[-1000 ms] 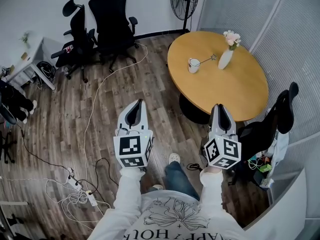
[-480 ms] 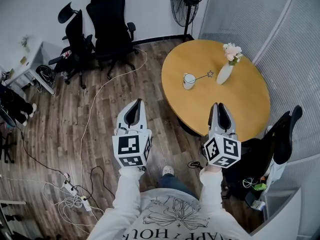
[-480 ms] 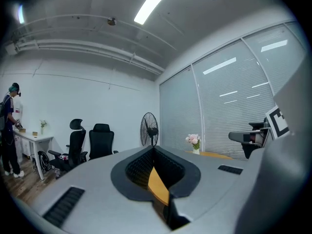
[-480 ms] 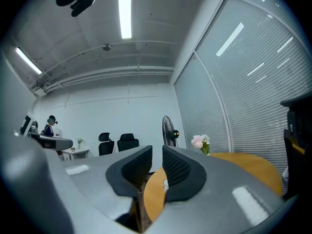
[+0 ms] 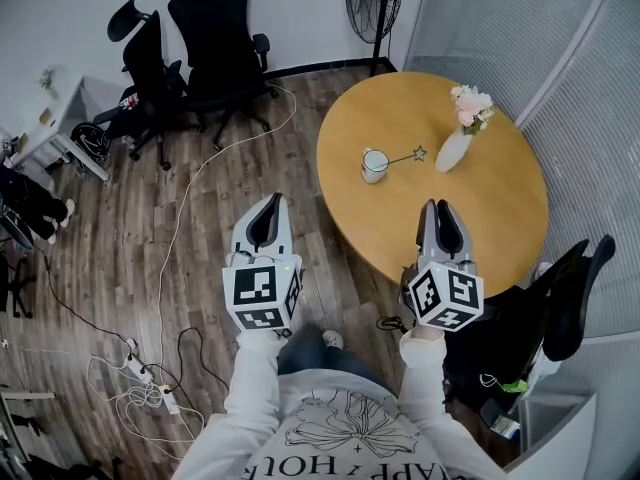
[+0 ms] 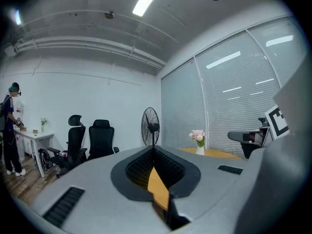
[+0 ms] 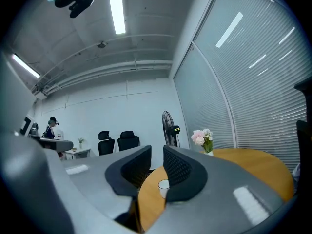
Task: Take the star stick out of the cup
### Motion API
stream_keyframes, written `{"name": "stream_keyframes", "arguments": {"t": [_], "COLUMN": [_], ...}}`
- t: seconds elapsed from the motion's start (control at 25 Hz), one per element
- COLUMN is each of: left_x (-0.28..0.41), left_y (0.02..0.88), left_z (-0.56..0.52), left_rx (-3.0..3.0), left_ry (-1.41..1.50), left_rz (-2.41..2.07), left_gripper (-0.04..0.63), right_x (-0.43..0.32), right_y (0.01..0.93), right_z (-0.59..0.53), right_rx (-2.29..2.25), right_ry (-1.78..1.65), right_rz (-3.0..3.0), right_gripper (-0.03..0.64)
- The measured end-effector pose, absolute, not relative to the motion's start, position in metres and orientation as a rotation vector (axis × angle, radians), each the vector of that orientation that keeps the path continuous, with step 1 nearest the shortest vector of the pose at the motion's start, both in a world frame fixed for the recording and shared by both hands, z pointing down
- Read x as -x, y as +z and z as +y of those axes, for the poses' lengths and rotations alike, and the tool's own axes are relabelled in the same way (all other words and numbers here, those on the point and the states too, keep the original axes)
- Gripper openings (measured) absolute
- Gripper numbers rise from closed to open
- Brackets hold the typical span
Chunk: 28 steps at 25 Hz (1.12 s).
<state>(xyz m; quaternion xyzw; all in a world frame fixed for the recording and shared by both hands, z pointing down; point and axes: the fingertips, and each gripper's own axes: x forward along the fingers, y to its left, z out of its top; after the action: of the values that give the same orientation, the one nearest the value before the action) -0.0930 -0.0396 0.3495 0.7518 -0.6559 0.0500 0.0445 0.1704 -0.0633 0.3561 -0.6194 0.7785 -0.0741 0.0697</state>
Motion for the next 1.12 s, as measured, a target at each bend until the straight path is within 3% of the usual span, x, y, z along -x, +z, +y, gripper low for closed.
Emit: {"name": "stream_keyframes", "arguments": {"t": [1.12], "left_x": [0.074], "left_y": [0.383], "left_z": [-0.256], "left_rx": [-2.365], "left_ry": [0.217], "left_rz": [-1.839], "left_gripper": [0.006], "right_x": [-0.193], "right_y": [0.395], "right_z": [-0.247], "right_rx": [2.028], "right_ry": [-0.3], "right_rz": [2.259], "right_gripper": [0.087]}}
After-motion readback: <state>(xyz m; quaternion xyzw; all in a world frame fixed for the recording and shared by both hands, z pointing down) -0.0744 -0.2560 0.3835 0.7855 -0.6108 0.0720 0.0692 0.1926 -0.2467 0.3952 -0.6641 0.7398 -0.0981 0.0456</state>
